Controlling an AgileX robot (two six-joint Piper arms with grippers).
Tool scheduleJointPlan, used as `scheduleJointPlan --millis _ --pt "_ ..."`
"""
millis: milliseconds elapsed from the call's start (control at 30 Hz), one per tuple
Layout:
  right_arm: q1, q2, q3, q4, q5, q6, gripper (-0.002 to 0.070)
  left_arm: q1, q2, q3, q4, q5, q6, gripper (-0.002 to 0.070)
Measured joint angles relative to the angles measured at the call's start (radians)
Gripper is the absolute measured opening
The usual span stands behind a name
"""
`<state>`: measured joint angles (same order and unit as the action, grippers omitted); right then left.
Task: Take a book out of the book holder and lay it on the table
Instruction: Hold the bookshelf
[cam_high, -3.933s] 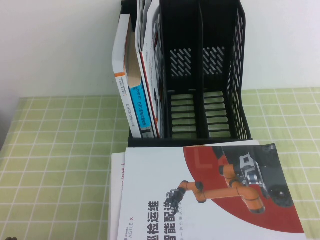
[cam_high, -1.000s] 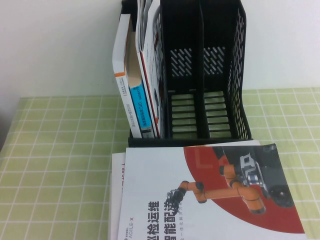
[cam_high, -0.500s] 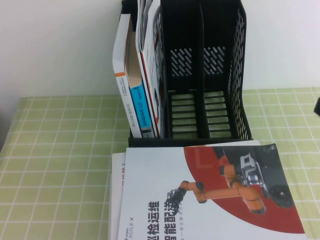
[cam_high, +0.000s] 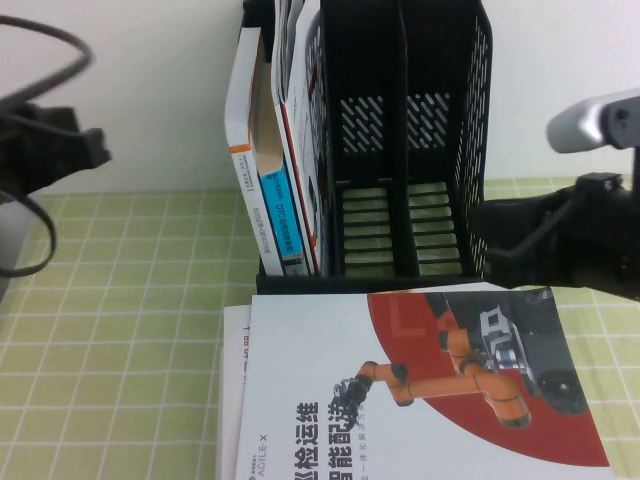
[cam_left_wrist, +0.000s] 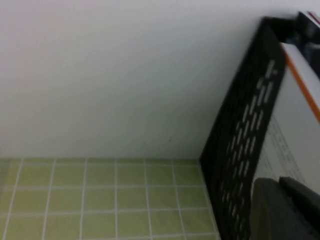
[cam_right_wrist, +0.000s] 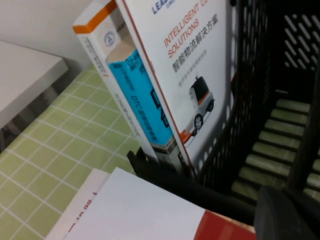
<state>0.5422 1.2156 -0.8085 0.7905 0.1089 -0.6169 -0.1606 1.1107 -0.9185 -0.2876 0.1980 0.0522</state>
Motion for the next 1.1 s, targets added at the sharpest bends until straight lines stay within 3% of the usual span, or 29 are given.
scheduleJointPlan --millis 200,300,500,667,900,1100 --pt "0.075 0.139 -0.086 0.016 -0.058 -0.034 -0.0002 -0.217 0.094 -0.115 0.002 0.051 0.407 -0.0003" --pt "0.084 0.177 -0.144 0.018 -0.058 -0.038 -0.0002 -0.246 0.133 -0.142 -0.003 0.071 0.464 -0.0003" --pt "0.084 0.189 -0.199 0.019 -0.059 -0.038 -0.0002 -0.233 0.197 -0.204 -0.068 0.150 0.505 -0.0002" --pt "0.084 0.189 -0.214 0.020 -0.048 -0.039 -0.0002 -0.221 0.255 -0.293 -0.257 0.314 0.653 -0.0003" --pt "0.084 0.190 -0.219 0.037 -0.011 -0.039 -0.0002 -0.082 0.337 -0.387 -0.580 0.440 0.735 -0.0003" --pt "0.084 0.228 -0.258 0.052 -0.011 -0.040 -0.0002 -0.028 0.343 -0.391 -0.652 0.391 0.739 -0.0003"
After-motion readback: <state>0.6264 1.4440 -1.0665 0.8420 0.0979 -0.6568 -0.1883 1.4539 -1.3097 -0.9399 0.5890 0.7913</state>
